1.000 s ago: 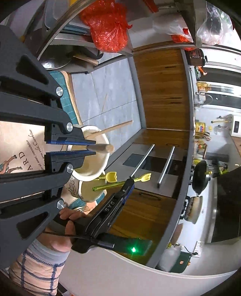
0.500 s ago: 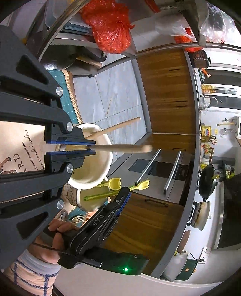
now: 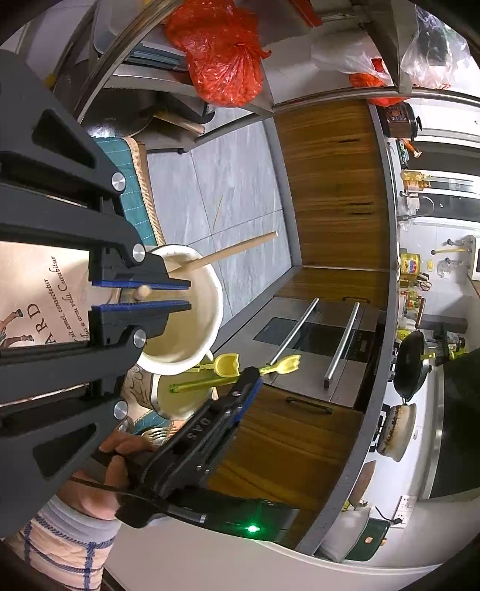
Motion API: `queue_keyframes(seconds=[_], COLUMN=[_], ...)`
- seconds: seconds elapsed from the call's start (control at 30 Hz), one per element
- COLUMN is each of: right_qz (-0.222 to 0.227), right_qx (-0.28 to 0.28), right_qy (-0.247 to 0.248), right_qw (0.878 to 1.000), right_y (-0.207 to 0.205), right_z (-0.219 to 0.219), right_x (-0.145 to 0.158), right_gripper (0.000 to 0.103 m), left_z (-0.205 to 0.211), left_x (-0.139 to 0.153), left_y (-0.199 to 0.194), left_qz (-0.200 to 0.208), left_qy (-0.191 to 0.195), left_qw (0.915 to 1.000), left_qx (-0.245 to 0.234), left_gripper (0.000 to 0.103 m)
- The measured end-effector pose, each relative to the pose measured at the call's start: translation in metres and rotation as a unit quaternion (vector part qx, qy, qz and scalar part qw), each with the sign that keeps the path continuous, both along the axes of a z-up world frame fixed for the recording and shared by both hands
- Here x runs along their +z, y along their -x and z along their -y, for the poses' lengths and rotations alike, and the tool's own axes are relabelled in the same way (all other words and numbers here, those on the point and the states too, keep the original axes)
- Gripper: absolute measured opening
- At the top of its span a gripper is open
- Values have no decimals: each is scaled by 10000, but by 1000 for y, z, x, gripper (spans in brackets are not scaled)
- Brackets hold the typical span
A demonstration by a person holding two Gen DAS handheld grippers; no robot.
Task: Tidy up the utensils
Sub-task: 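Open the left tool over the larger cup while the right tool releases the yellow utensil into the smaller cup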
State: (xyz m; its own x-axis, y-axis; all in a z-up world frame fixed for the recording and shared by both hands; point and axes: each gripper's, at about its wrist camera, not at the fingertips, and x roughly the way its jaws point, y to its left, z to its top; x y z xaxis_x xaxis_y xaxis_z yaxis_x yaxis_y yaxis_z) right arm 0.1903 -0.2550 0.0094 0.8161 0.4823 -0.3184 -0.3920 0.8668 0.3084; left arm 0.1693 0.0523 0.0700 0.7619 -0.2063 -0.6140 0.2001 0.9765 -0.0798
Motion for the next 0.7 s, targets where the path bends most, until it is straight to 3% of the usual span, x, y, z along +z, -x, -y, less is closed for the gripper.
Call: queue_keyframes(seconds=[0.13,0.7], right_qz=[-22,-407], right_qx=[75,174], right_qy=[124,410], right_qw=[9999,9982], right_y=[10,32], right_z=[3,12], right_x=[-1,-5], right_gripper=[10,11], left_z=[-2,-5], left_x=[3,5], left_y=[3,17], left_qz=[51,131], left_qy=[34,14], left_qw=[10000,9997], left_qx=[39,194], left_gripper=[35,57])
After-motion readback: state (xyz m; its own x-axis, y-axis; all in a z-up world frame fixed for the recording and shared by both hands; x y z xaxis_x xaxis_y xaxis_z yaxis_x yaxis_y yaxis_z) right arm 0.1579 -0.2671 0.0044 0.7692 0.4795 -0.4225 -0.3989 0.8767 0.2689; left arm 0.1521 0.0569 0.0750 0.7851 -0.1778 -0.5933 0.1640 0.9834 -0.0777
